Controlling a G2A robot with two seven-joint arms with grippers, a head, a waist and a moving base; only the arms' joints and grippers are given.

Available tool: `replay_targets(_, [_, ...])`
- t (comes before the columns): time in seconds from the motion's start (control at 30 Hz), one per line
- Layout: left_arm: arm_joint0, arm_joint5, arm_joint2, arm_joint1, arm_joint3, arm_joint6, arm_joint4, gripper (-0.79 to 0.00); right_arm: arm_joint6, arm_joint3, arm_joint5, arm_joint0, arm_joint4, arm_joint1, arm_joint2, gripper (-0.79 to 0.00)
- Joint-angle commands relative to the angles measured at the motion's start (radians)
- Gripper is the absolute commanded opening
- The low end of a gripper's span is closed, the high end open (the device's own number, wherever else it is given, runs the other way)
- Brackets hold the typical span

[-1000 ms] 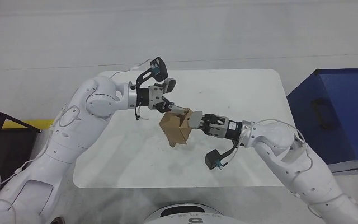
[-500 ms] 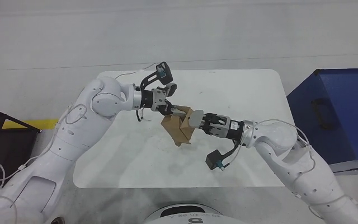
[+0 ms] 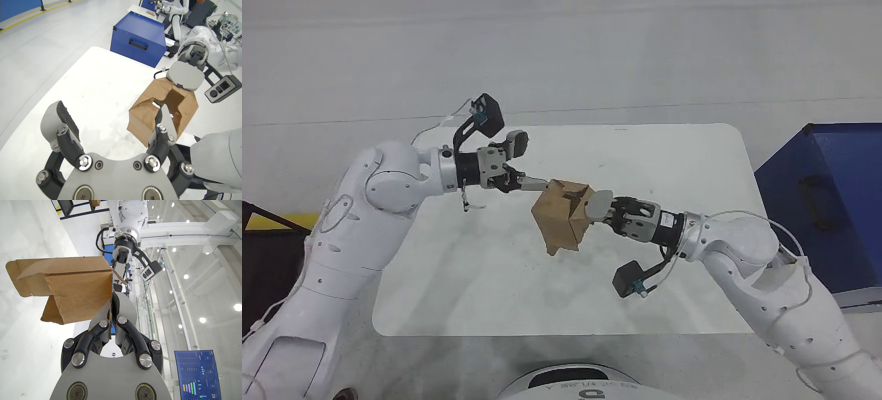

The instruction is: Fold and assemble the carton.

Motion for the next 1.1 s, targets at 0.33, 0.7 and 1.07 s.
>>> replay_targets(0.33, [0.298, -0.181, -0.210, 0.051, -0.137, 0.128, 0.082, 0.000, 0.196, 0.035, -0.009, 0.007, 0.160, -0.023, -0.005, -0.785])
replay_targets(0.7, [0.421, 0.021, -0.151, 0.024, -0.405, 0.446, 1.071, 0.000, 0.309, 0.012, -0.001, 0.014, 0.292, -0.051, -0.048, -0.785])
replay_targets(1.07, [0.516, 0.568, 0.039, 0.013, -0.415, 0.756, 1.874, 0.000, 0.330, 0.035, 0.027, 0.034, 0.387, -0.073, -0.057, -0.785])
